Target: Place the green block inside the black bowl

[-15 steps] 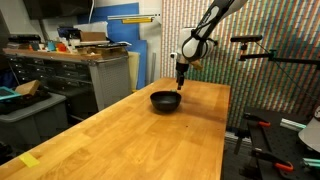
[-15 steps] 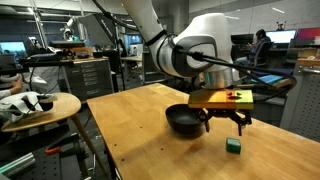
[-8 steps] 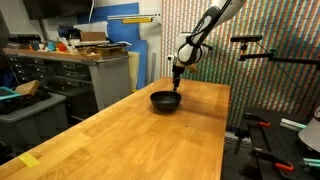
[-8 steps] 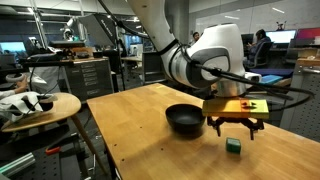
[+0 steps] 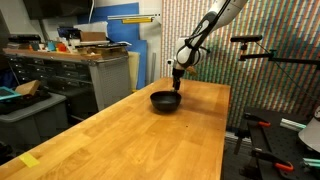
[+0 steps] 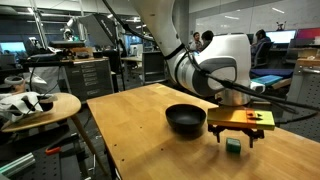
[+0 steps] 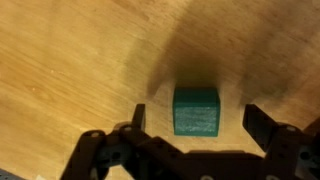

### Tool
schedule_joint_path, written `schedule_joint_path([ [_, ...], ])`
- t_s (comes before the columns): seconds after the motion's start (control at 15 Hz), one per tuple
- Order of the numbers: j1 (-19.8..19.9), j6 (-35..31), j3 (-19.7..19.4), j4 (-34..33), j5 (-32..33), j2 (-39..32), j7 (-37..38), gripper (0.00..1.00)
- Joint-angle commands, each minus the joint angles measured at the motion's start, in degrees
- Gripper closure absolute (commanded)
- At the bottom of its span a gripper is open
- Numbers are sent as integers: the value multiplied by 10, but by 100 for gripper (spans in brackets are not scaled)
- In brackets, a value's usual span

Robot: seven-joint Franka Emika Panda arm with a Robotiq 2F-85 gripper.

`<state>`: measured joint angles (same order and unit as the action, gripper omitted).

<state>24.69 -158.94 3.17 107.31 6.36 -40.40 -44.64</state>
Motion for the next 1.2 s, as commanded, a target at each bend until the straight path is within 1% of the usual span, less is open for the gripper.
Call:
schedule_joint_path([
  [0.0,25,35,21,-22,-15,-12,-45,0],
  [0.13,27,32,21,-29,-20,-18,-52,3],
  [0.2,27,31,20,-34,-23,-20,-51,0],
  [0.27,25,28,19,-41,-24,-24,-49,2],
  [0.47,23,26,18,-60,-28,-34,-45,0],
  [0.53,24,29,20,-65,-30,-36,-45,17],
  [0.6,25,31,21,-68,-31,-37,-45,25],
  [0.67,24,30,20,-69,-30,-37,-47,29],
  [0.73,25,34,21,-69,-28,-35,-49,36],
  [0.8,24,38,20,-68,-26,-33,-51,46],
  [1.07,23,53,18,-63,-23,-27,-62,77],
  [1.13,22,56,16,-62,-23,-24,-65,78],
])
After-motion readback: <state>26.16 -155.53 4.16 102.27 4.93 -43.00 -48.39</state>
